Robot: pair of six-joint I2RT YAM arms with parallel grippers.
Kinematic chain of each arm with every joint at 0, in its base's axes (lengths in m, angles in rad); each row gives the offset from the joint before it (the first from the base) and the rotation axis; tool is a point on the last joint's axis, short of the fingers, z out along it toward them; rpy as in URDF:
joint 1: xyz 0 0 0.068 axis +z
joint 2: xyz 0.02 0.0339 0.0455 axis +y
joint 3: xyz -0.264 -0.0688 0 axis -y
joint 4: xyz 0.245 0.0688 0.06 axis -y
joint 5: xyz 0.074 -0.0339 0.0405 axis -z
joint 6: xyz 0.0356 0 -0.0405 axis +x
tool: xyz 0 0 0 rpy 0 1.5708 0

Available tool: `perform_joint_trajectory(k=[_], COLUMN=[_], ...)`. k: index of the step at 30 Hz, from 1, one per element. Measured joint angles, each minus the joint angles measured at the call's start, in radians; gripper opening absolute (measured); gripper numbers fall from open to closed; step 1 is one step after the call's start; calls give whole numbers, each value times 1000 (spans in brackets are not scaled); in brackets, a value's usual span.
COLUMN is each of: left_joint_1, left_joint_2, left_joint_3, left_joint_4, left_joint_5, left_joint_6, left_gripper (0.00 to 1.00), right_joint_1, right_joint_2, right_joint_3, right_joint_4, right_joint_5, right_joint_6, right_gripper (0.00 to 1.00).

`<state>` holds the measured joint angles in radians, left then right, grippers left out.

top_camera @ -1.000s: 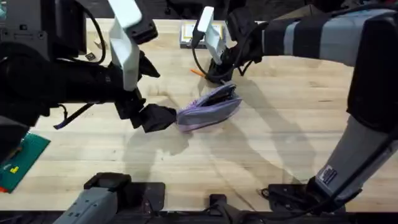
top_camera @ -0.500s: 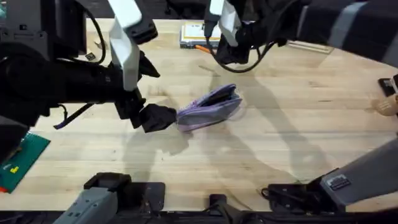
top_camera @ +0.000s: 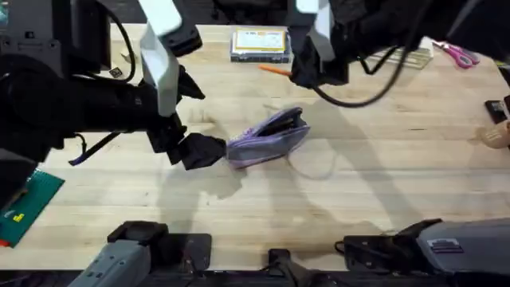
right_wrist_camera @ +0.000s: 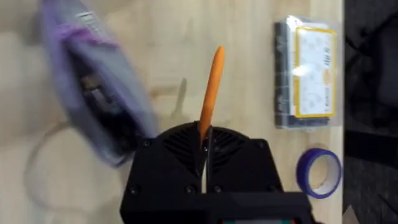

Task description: Unzip the bag, pick up the pens from the table one at a time and place them inside, then zip the bag closed.

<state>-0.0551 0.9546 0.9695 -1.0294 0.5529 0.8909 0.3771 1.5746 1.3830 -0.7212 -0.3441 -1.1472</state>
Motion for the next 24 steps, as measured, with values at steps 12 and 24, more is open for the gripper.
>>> perform_joint_trajectory(k=[12, 24], left_joint_1=[0, 0], left_joint_2=[0, 0], left_joint_3=[0, 0], left_joint_4=[0, 0], left_joint_5=[0, 0], left_joint_6=[0, 0], left_gripper=[992, 993], right_joint_1=[0, 0], right_joint_2=[-36, -2], right_joint_3=[0, 0], right_joint_4=[-325, -321], right_joint_5=[-7, 40], right_joint_6=[-357, -551], right_gripper=[32, 32])
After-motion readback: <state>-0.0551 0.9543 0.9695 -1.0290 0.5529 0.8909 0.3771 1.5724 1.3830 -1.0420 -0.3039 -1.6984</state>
